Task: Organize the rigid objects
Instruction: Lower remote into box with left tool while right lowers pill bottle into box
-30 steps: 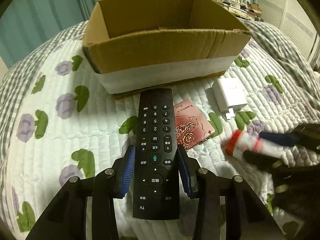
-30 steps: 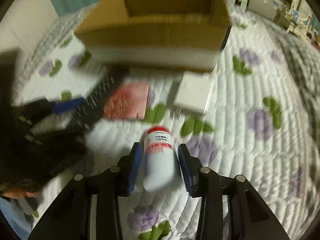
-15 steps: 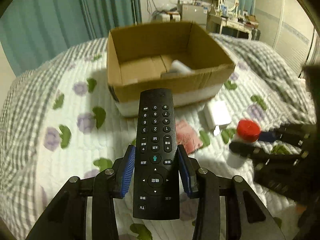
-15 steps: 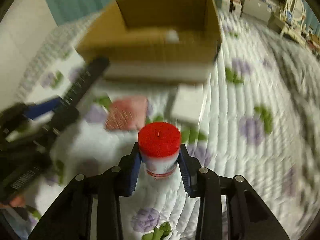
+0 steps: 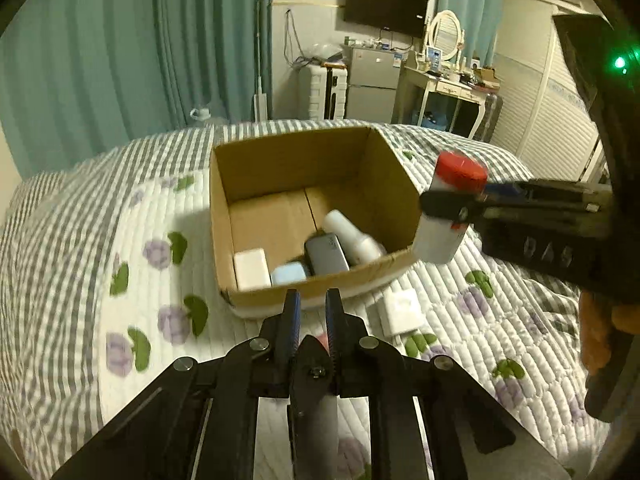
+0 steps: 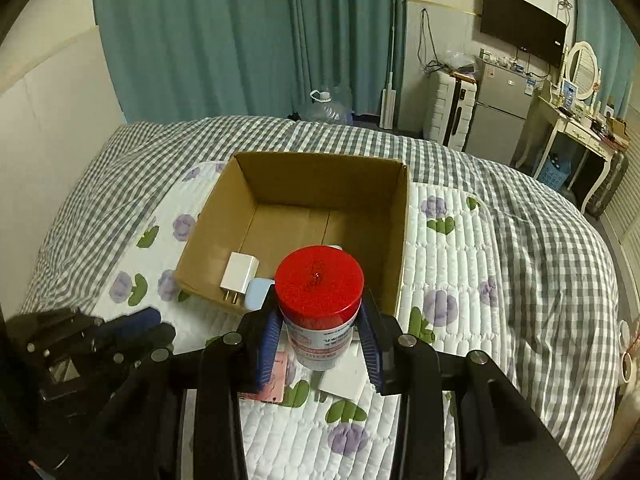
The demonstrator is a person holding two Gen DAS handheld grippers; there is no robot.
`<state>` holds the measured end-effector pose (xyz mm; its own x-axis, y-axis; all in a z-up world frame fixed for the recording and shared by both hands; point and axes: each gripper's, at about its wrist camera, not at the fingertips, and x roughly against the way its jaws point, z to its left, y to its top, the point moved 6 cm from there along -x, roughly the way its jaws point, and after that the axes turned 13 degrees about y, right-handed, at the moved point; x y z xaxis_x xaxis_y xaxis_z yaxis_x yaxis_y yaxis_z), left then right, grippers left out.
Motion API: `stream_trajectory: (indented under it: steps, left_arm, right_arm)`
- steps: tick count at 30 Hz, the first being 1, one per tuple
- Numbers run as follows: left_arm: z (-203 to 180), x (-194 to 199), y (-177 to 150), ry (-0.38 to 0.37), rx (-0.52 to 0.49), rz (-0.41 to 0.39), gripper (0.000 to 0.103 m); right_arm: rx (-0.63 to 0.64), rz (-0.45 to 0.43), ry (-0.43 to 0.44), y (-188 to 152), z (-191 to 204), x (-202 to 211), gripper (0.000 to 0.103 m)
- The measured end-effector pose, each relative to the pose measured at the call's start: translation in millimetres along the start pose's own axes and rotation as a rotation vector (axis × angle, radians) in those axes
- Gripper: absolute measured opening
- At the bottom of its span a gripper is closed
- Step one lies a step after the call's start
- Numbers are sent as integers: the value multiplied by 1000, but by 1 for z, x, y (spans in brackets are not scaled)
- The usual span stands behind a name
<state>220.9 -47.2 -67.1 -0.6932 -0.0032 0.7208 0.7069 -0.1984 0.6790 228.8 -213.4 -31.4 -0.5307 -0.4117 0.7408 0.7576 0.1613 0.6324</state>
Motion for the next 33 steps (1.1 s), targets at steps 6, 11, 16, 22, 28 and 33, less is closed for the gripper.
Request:
stream_trajectory:
  steps: [6,11,16,22,28,33]
  left_arm:
    - [-9,3,32,-18,-27,-40,12]
    - [-11,13,78,-17,-52,-97,12]
    - [-12,12,122,16,-68,-146,12]
    - [-10,-37,127,51,-51,-95,12]
    - [-3,-69,120,82,-36,-71,12]
    - [4,-72,121,100,-27,-79,14]
  right_arm:
    - [-4,10,28,-1,-8,-15,36]
    - [-3,-23,28,23,-17,-9,36]
    - [3,-37,8,50,-31,-10,36]
    - [0,2,-12,51,-44,-41,35]
    - [-12,41,8,42,-55,-76,35]
    - [-39,42,27,44,-59,-87,36]
